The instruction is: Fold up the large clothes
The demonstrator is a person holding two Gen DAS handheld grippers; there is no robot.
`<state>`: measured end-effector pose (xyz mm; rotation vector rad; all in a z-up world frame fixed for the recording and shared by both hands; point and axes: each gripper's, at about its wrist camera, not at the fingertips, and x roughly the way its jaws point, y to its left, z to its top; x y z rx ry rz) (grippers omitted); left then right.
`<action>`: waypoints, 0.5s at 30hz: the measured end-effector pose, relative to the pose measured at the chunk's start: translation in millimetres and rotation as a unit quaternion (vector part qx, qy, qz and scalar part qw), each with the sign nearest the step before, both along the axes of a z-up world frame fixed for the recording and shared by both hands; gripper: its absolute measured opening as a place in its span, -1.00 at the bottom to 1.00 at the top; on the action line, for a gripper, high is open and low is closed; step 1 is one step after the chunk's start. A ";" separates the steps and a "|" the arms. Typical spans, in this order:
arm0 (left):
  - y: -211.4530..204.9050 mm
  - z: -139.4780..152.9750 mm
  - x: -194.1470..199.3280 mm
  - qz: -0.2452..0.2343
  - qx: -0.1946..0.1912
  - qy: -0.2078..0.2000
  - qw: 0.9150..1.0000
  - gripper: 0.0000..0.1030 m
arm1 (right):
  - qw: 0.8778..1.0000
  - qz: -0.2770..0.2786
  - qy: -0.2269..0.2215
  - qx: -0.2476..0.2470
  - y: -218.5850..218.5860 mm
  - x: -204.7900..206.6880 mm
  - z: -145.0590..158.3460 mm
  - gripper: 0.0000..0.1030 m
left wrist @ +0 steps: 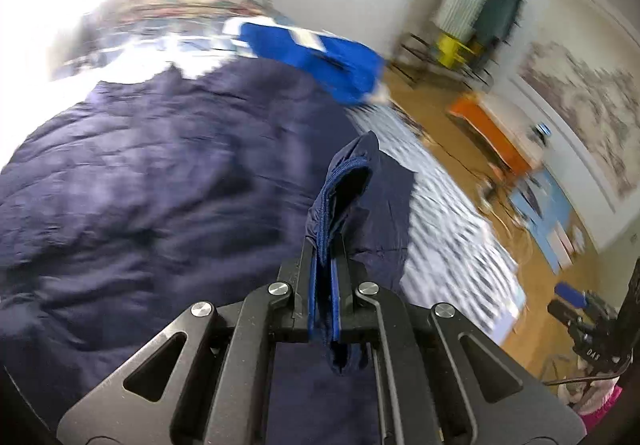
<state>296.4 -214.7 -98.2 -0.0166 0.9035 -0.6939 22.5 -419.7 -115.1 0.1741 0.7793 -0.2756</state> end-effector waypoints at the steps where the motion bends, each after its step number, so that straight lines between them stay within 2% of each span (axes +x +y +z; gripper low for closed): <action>1: 14.0 -2.0 8.6 0.014 -0.003 0.000 1.000 -0.94 | 1.000 0.014 0.004 0.001 8.2 14.8 -4.2 -0.10; 3: 43.0 -6.1 27.9 0.042 -0.003 -0.003 0.999 -0.94 | 1.000 0.028 0.008 0.001 20.0 35.6 -11.0 -0.11; 7: 95.4 -21.2 61.9 0.099 0.023 -0.016 0.995 -0.94 | 0.998 0.064 0.020 0.003 43.7 72.3 -25.5 -0.19; 10: 138.8 -35.0 90.9 0.147 0.033 -0.016 0.988 -0.94 | 0.996 0.085 0.040 -0.005 62.6 101.1 -42.2 -0.23; 15: 197.6 -62.1 139.8 0.221 0.062 -0.018 0.973 -0.95 | 0.993 0.100 0.061 -0.013 79.9 131.9 -61.4 -0.25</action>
